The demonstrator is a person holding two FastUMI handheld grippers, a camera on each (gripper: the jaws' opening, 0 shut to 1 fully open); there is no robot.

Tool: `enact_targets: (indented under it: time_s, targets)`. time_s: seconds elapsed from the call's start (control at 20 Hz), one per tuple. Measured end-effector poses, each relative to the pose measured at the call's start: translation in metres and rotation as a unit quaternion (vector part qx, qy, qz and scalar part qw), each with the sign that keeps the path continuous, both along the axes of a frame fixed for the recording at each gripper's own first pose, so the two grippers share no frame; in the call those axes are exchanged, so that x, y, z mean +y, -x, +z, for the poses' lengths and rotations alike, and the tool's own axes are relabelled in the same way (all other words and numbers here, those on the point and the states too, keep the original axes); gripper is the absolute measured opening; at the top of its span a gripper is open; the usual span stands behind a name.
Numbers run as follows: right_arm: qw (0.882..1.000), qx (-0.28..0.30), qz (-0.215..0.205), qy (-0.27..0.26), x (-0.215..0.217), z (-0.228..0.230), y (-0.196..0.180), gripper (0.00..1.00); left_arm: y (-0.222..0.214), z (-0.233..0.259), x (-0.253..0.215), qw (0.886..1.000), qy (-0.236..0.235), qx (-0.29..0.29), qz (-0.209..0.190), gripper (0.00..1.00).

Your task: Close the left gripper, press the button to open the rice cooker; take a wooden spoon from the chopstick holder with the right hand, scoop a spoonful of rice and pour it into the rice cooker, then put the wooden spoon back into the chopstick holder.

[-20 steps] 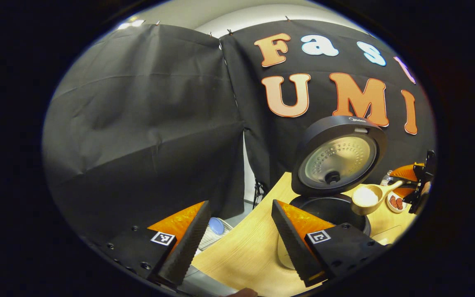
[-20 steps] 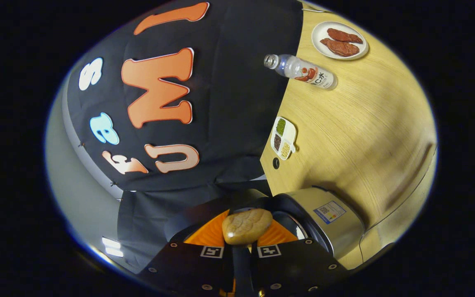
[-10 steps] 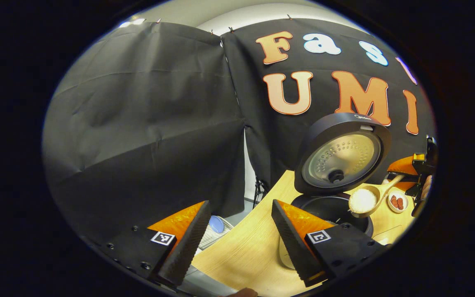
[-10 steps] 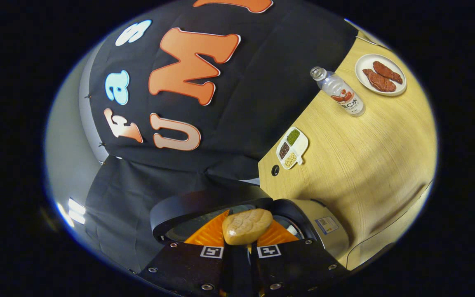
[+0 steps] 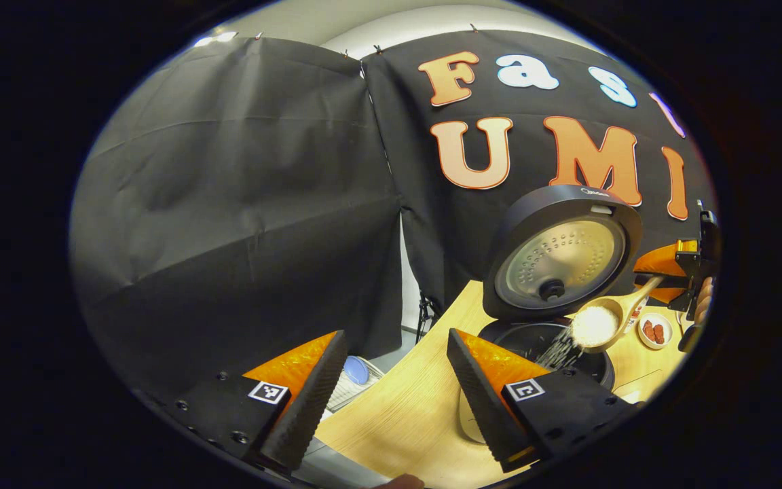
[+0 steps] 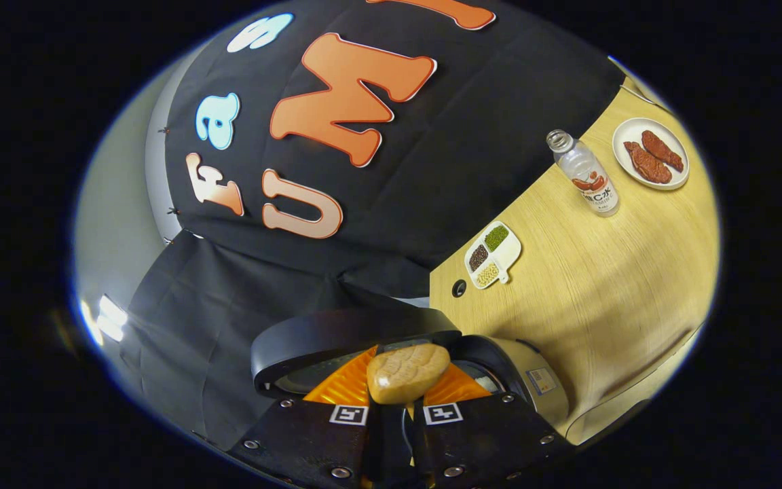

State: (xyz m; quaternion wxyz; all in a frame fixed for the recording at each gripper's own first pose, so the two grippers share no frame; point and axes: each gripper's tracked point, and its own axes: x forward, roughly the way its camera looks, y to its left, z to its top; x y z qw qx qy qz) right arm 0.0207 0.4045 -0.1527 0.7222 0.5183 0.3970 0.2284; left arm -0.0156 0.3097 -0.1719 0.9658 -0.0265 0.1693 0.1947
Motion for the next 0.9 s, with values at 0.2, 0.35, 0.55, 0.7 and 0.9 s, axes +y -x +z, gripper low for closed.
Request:
enact_targets:
  time_s: [0.2,0.35,0.55,0.7,0.9]
  targets:
    - [1.000,-0.023,0.002,0.017,-0.001,0.009,-0.002,0.16,-0.004,0.001,-0.005,1.000,-0.001,0.000,-0.005,1.00]
    - [0.998,-0.049,0.008,0.040,0.000,0.014,-0.002,0.16,-0.006,0.003,-0.008,1.000,-0.003,-0.003,-0.009,0.95]
    - [0.996,-0.071,0.014,0.053,0.002,0.025,-0.004,0.16,-0.006,0.005,-0.011,1.000,-0.005,-0.003,-0.012,0.95]
    - [0.994,-0.083,0.014,0.065,0.002,0.027,-0.002,0.16,-0.003,0.003,-0.012,1.000,-0.004,-0.002,-0.011,1.00]
    - [0.992,-0.091,0.022,0.079,0.007,0.025,0.004,0.16,-0.003,0.003,-0.012,1.000,-0.003,0.000,-0.011,0.95]
